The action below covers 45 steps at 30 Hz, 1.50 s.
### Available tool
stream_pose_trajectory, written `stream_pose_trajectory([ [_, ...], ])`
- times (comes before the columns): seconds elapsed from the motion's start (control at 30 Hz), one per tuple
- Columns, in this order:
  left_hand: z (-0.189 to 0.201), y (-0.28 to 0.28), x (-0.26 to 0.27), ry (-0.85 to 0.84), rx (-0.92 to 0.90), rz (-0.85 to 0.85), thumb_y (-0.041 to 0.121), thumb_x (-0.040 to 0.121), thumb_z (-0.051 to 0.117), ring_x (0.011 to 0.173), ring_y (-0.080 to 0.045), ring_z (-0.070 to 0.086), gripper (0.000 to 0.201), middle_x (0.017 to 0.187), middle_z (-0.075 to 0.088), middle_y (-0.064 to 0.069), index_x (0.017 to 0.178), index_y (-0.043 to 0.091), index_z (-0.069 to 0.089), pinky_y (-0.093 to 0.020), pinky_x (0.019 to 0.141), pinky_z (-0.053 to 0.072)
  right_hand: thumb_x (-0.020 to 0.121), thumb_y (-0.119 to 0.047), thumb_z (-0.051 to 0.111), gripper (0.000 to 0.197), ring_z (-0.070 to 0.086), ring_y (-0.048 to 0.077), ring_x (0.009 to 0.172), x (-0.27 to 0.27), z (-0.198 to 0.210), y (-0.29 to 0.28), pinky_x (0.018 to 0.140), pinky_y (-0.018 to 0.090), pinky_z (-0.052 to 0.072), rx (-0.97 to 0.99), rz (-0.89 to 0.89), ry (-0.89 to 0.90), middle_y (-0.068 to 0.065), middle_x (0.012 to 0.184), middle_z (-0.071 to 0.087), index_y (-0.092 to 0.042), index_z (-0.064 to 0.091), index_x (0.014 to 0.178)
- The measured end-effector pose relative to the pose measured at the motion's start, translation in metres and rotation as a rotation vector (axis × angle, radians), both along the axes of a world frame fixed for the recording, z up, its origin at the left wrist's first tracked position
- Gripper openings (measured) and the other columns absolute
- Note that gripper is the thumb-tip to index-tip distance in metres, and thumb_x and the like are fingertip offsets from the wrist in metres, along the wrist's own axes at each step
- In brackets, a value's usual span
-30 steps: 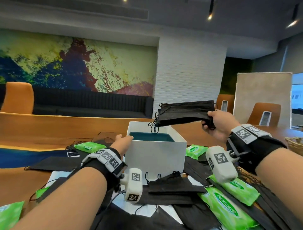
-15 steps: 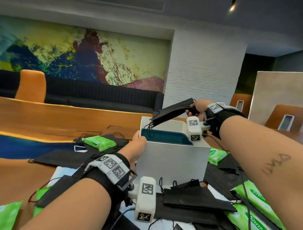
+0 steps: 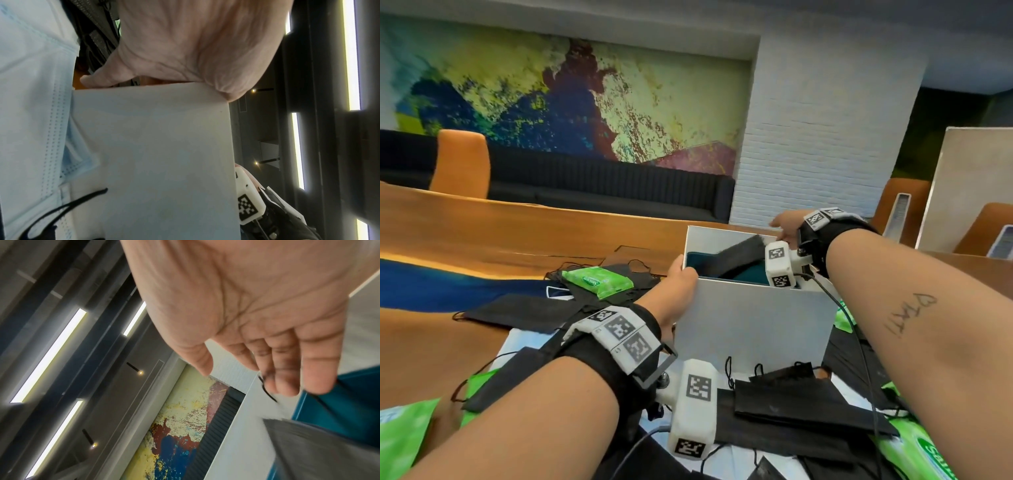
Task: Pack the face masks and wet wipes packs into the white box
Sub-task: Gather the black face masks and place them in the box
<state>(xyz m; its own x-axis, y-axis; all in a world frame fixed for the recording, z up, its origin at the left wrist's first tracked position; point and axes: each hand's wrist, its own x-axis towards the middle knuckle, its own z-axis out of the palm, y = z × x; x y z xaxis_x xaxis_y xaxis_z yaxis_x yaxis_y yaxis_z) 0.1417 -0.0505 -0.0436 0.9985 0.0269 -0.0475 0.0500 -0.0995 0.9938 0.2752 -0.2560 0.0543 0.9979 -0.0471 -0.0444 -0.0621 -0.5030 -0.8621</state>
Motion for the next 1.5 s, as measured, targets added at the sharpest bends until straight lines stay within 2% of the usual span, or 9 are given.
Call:
stream_pose_trajectory([
  [0.1, 0.003, -0.003, -0.013, -0.03, -0.039, -0.022, 0.023, 0.104, 0.023, 0.079, -0.018, 0.055, 0.035, 0.106, 0.057, -0.009, 0.136, 0.031, 0.035, -0.02, 0.032, 0.045, 0.091, -0.028, 0.052, 0.051, 0.052, 0.025, 0.101, 0.003, 0.001, -0.006, 0.076, 0.036, 0.051, 0.004, -0.033, -0.016, 0.016, 0.131, 0.049, -0.005, 0.043, 0.136],
  [0.27, 0.005, -0.004, -0.016, -0.019, -0.063, -0.037, 0.026, 0.105, 0.022, 0.08, -0.019, 0.056, 0.034, 0.114, 0.057, -0.013, 0.136, 0.031, 0.035, -0.02, 0.03, 0.043, 0.098, -0.038, 0.042, 0.043, 0.059, 0.027, 0.08, -0.014, 0.015, -0.01, 0.071, 0.036, 0.05, 0.085, -0.131, 0.011, 0.014, 0.089, 0.057, -0.001, 0.05, 0.118],
  [0.37, 0.008, -0.005, -0.018, -0.005, -0.045, -0.027, 0.028, 0.105, 0.021, 0.082, -0.021, 0.056, 0.034, 0.118, 0.056, -0.015, 0.136, 0.03, 0.035, -0.022, 0.032, 0.045, 0.097, -0.042, 0.04, 0.042, 0.056, 0.026, 0.077, -0.032, 0.023, -0.014, 0.081, 0.038, 0.045, 0.151, -0.094, 0.011, 0.016, 0.095, 0.059, -0.002, 0.054, 0.095],
  [0.63, 0.019, -0.009, -0.029, 0.033, 0.025, 0.034, 0.026, 0.102, 0.021, 0.112, -0.028, 0.053, 0.044, 0.137, 0.046, -0.009, 0.145, 0.026, 0.027, -0.045, 0.092, 0.047, 0.099, -0.035, 0.041, 0.029, 0.054, 0.016, 0.083, -0.115, 0.035, -0.033, 0.092, 0.038, 0.043, 0.231, 0.005, -0.13, 0.005, 0.091, 0.056, -0.014, 0.056, 0.087],
  [0.83, 0.021, -0.003, -0.044, 0.123, 0.14, 0.112, 0.061, 0.094, 0.034, 0.13, -0.036, 0.044, 0.071, 0.15, 0.035, -0.011, 0.149, 0.018, 0.022, -0.051, 0.101, 0.041, 0.099, -0.028, 0.043, 0.021, 0.051, 0.015, 0.079, -0.185, 0.02, -0.048, 0.076, 0.03, 0.044, 0.186, 0.089, -0.121, 0.004, 0.089, 0.055, -0.014, 0.056, 0.089],
  [0.97, 0.019, -0.003, -0.078, 0.212, 0.036, 0.061, 0.059, 0.094, 0.039, 0.124, -0.029, 0.044, 0.064, 0.148, 0.034, -0.01, 0.145, 0.022, 0.028, -0.049, 0.1, 0.036, 0.099, -0.022, 0.043, 0.022, 0.057, 0.014, 0.075, -0.215, -0.012, -0.062, 0.069, 0.026, 0.047, 0.019, 0.178, -0.148, 0.005, 0.088, 0.06, -0.007, 0.057, 0.108],
  [1.07, 0.005, 0.003, -0.093, 0.231, 0.138, 0.075, 0.047, 0.093, 0.052, 0.115, -0.026, 0.047, 0.054, 0.135, 0.042, -0.01, 0.138, 0.02, 0.037, -0.041, 0.089, 0.044, 0.099, -0.023, 0.045, 0.02, 0.057, 0.011, 0.076, -0.22, -0.041, -0.069, 0.068, 0.025, 0.046, -0.136, 0.263, -0.064, 0.002, 0.089, 0.062, -0.011, 0.059, 0.107],
  [1.23, -0.009, -0.001, -0.098, 0.399, 0.351, -0.048, 0.033, 0.094, 0.055, 0.062, -0.017, 0.046, 0.026, 0.078, 0.046, -0.008, 0.094, 0.007, 0.05, -0.024, 0.053, 0.038, 0.1, -0.024, 0.041, 0.018, 0.055, 0.011, 0.074, -0.214, -0.078, -0.062, 0.06, 0.018, 0.044, -0.127, 0.346, 0.129, 0.0, 0.087, 0.062, -0.018, 0.058, 0.094],
  [1.5, -0.025, -0.015, -0.086, 0.396, 0.656, -0.112, 0.034, 0.093, 0.058, 0.052, -0.012, 0.042, 0.027, 0.075, 0.045, -0.004, 0.089, 0.009, 0.049, -0.019, 0.04, 0.037, 0.093, -0.041, 0.053, 0.035, 0.054, 0.013, 0.111, -0.212, -0.098, -0.061, 0.098, 0.028, 0.038, -0.624, 0.448, 0.14, -0.006, 0.116, 0.062, -0.022, 0.062, 0.121],
])
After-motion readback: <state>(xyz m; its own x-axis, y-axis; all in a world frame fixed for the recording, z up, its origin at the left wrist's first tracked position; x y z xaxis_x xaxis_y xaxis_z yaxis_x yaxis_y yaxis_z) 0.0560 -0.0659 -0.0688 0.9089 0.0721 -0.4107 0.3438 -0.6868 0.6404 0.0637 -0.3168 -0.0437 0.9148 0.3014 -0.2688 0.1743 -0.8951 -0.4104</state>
